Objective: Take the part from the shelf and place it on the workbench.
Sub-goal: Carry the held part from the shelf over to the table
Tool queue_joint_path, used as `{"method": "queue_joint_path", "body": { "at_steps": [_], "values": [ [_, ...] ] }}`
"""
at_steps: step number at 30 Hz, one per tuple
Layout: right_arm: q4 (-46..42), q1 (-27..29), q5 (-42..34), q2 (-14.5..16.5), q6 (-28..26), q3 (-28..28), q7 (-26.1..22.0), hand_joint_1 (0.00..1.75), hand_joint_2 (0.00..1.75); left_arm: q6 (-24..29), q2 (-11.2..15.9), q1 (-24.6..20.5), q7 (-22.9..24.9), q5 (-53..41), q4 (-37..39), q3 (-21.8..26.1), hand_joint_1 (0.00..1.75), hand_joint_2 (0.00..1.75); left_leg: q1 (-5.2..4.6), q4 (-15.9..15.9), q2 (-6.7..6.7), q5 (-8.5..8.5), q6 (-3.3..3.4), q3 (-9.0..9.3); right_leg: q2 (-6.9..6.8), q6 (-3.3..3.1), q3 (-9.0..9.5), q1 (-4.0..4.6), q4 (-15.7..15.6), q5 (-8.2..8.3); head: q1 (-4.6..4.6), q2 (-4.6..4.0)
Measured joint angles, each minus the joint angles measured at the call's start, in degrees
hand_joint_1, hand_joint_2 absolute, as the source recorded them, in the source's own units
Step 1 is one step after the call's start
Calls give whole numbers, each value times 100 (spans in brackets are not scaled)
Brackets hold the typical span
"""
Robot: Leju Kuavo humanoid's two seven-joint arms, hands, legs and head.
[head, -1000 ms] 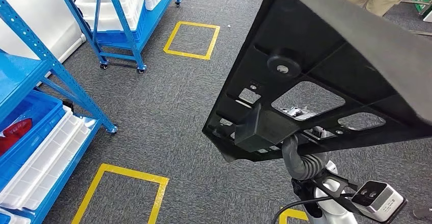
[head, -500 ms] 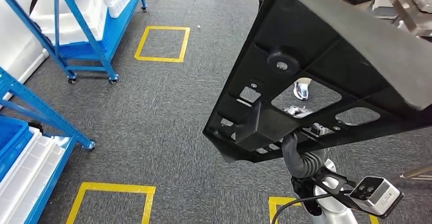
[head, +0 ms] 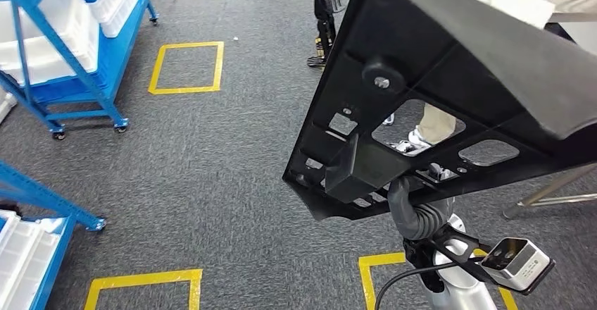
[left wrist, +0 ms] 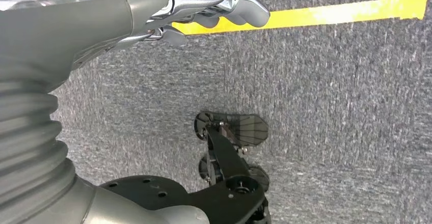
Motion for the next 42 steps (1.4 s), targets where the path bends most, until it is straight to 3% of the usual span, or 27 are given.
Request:
{"method": "queue_joint_path", "body": {
  "at_steps": [1,3,4,6,7,8,9,10,12,14,15,17,18,19,21,23,24,25,27,29,32,34,36,38,39,40,42],
  "values": [
    [0,-5,22,9,-13,2,13,175,175,5,1,-5,0,0,-1,16,0,175,2,-3,39,-10,-30,10,63,-31,-1,-10,-15,13,-2,0],
    [1,-15,66,26,-36,15,31,175,175,14,6,-15,-3,0,-2,49,0,175,23,130,-91,-125,-90,-29,165,-94,16,-39,-59,43,-8,-1],
    [1,-24,77,41,-48,27,34,175,175,16,8,-15,-5,0,-2,60,0,175,34,362,-220,-269,-116,-127,216,-122,29,-57,-80,57,-13,-1],
    [9,-35,82,73,-80,52,36,175,175,19,7,1,-14,0,-2,76,0,175,52,1128,-433,-645,-147,-481,323,-149,31,-55,-81,62,-22,0],
    [16,-32,92,83,-103,60,36,175,175,13,7,13,-21,-3,-1,79,0,175,54,1490,-461,-768,-158,-660,389,-152,31,-51,-76,62,-24,0],
    [23,-28,109,86,-134,64,36,175,175,2,7,21,-29,-14,-2,81,0,175,55,1684,-470,-785,-163,-769,457,-152,30,-49,-68,61,-24,0],
    [27,-23,129,86,-166,65,35,175,175,-12,7,24,-37,-27,-2,82,0,175,58,1648,-476,-683,-161,-772,527,-150,32,-50,-58,59,-25,0],
    [29,-20,149,86,-193,66,33,175,175,-27,7,21,-42,-42,-2,82,0,175,65,1402,-498,-494,-156,-674,596,-143,35,-52,-45,54,-24,0],
    [29,-20,166,86,-219,67,29,175,175,-46,6,15,-41,-71,-2,82,0,175,98,606,-726,-98,-137,-332,727,-110,30,-49,-9,38,-24,0],
    [29,-27,175,87,-222,71,28,175,175,-55,5,11,-29,-95,-1,82,0,175,119,156,-949,38,-109,-147,851,-46,-14,-52,23,41,-21,0],
    [29,-30,182,87,-222,74,33,175,175,-56,4,9,-22,-102,0,82,0,175,112,120,-974,21,-85,-138,911,-7,-39,-62,27,55,-20,0],
    [29,-40,196,88,-226,79,55,175,175,-42,2,-5,1,-103,-1,82,0,175,105,83,-848,52,-9,-124,980,64,-74,-84,33,67,-21,-1],
    [30,-58,201,88,-233,83,73,175,175,-32,0,-14,19,-103,-1,82,0,175,108,52,-782,74,36,-111,893,86,-117,-82,110,12,-7,-1],
    [31,-85,204,88,-244,86,90,175,175,-24,-2,-22,37,-103,-1,82,0,175,111,22,-712,95,76,-102,757,101,-208,-74,296,-105,5,-1],
    [37,-131,203,88,-269,92,116,175,175,-19,-3,-21,66,-103,-1,84,0,175,89,2,-574,105,121,-105,452,120,-543,-77,1002,-476,31,0],
    [53,-138,196,87,-281,98,127,175,175,-26,-2,-14,84,-103,-2,86,0,175,68,7,-430,96,130,-111,370,139,-829,-99,1613,-685,31,0],
    [61,-136,191,86,-284,100,130,175,175,-32,-3,-12,87,-103,-1,86,0,175,62,10,-360,90,130,-110,354,141,-830,-105,1631,-637,32,0],
    [66,-135,185,85,-286,101,130,175,175,-39,-3,-14,90,-103,-1,87,0,175,58,13,-296,83,125,-105,326,134,-704,-107,1399,-490,32,0],
    [67,-140,177,84,-289,101,130,175,175,-48,-9,-21,90,-103,0,87,0,175,42,18,-190,62,97,-84,138,92,-253,-75,567,-153,31,0],
    [66,-147,172,85,-289,101,128,175,175,-52,-14,-29,89,-103,-1,87,0,175,22,24,-102,37,48,-67,-9,39,15,-22,40,-15,27,0],
    [64,-142,164,84,-291,99,127,175,175,-71,-13,-45,87,-103,-2,87,0,175,24,16,17,6,-43,-30,114,-29,35,-11,-51,6,25,0],
    [61,-147,143,84,-292,100,117,175,175,-93,-12,-56,79,-103,-2,91,0,175,40,219,-124,-150,-97,-93,217,-87,69,-47,-111,43,15,-1],
    [70,-156,95,84,-285,100,98,175,175,-108,-15,-47,73,-98,-1,105,0,175,63,893,-368,-500,-131,-399,316,-124,83,-57,-133,61,-8,-1],
    [97,-157,43,84,-275,101,77,175,175,-110,-19,-23,77,-81,-1,128,0,175,75,1592,-457,-735,-154,-752,441,-136,76,-48,-120,62,-22,0],
    [115,-161,24,84,-272,101,67,175,175,-109,-20,-14,78,-70,-1,145,0,175,79,1680,-470,-692,-159,-814,511,-135,73,-45,-108,60,-21,0],
    [134,-169,13,84,-272,101,60,175,175,-108,-20,-10,77,-62,-1,162,0,175,85,1529,-485,-539,-157,-764,582,-128,72,-47,-90,55,-23,0],
    [168,-195,-3,84,-272,101,49,175,175,-108,-20,-10,73,-55,-1,196,0,175,109,778,-664,-125,-139,-443,715,-96,64,-56,-43,33,-22,-1]
  ]
}}
